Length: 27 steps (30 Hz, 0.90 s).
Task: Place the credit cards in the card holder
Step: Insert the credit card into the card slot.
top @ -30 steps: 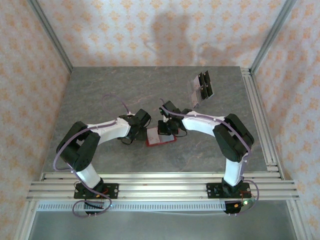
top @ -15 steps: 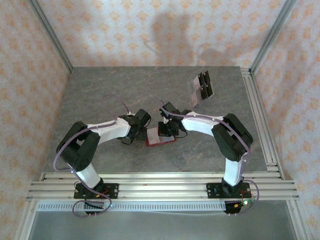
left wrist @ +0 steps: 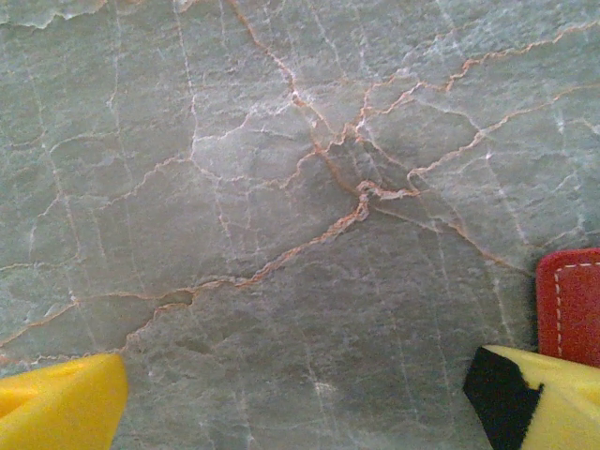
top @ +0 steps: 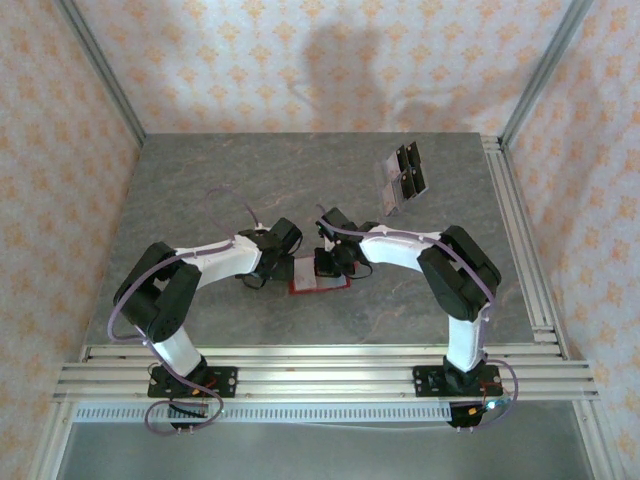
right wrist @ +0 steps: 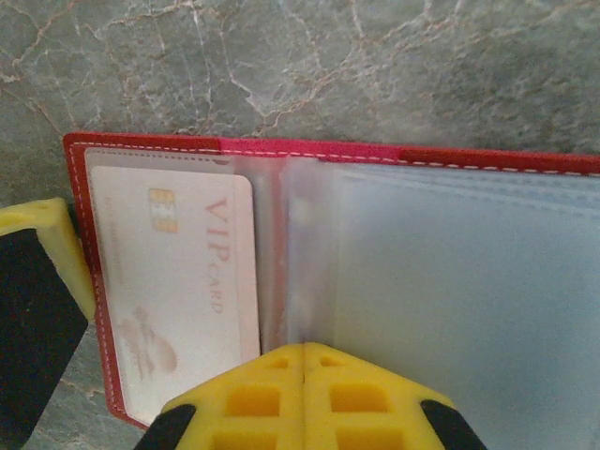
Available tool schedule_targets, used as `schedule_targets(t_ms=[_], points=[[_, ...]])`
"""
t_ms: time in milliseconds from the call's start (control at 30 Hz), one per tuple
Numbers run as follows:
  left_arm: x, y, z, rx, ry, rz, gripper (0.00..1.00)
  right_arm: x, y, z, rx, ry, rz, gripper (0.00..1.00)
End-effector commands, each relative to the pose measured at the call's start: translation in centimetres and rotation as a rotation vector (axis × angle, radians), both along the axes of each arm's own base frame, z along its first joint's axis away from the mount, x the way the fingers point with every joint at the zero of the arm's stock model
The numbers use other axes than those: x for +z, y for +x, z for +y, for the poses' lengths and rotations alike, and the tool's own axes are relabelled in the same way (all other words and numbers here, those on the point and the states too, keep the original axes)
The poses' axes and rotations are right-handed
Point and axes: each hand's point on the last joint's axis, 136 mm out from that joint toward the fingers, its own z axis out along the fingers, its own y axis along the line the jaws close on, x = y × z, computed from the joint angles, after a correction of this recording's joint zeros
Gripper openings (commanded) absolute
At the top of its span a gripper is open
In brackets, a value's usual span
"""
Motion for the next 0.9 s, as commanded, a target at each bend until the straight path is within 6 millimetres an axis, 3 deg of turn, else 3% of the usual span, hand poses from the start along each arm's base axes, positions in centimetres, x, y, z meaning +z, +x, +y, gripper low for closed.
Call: schedule_targets(t_ms=[0,300,867], points=[[-0.8,0.2,-0.1,-0.007,0.005,0.013,0.97,-0.1,-0.8,-0.3,0.022,-0.021,0.002,0.00],[-0.9,0.3,-0.2,-0.007,0.002,0.011,0.97,1.8,-0.7,-0.8,0.006,-0.014,-0.040,0.00],[-1.0,0.1,-0.1,-0.009,0.006,0.014,0.97,0.5,-1.2,0.1,0.016,-0.001,-0.002,0.00]])
